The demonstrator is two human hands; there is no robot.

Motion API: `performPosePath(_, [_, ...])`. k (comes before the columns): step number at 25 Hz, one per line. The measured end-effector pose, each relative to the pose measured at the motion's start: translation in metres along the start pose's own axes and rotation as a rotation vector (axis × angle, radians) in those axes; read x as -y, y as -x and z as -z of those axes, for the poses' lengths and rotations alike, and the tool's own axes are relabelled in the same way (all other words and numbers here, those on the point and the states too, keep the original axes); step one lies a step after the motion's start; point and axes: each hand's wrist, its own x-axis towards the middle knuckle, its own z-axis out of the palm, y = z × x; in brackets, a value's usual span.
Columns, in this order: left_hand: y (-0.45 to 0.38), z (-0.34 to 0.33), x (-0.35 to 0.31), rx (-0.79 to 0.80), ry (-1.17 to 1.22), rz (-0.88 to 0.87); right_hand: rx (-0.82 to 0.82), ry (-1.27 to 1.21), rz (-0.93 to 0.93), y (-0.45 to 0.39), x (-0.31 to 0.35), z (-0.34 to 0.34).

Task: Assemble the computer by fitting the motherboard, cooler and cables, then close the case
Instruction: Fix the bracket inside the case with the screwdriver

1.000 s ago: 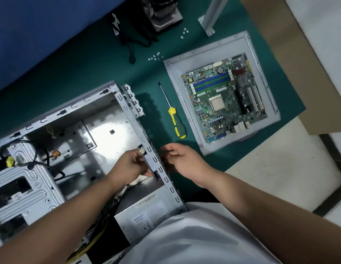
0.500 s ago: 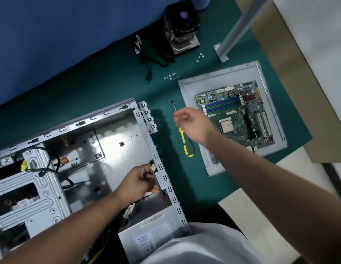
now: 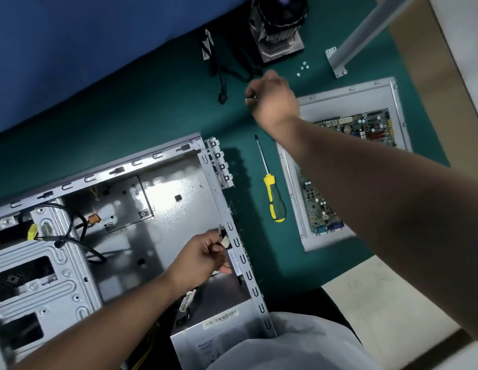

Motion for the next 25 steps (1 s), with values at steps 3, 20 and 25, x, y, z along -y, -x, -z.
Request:
performPosePath(3, [0.003,-0.001,-0.005,0.007,0.020,-0.011,-0.002,0.068,0.033,-0.006,0.001,-0.008])
performPosePath(20, [0.006,0.002,-0.004,0.077,0.046,-0.059,0.092,-0.686,-0.125,0.255,-0.018,-0.040])
performPosePath(25, [0.009,-0.002,-0.009,0.046,0.028,-0.090,0.182,-0.904,-0.264,0.285,-0.025,-0.067])
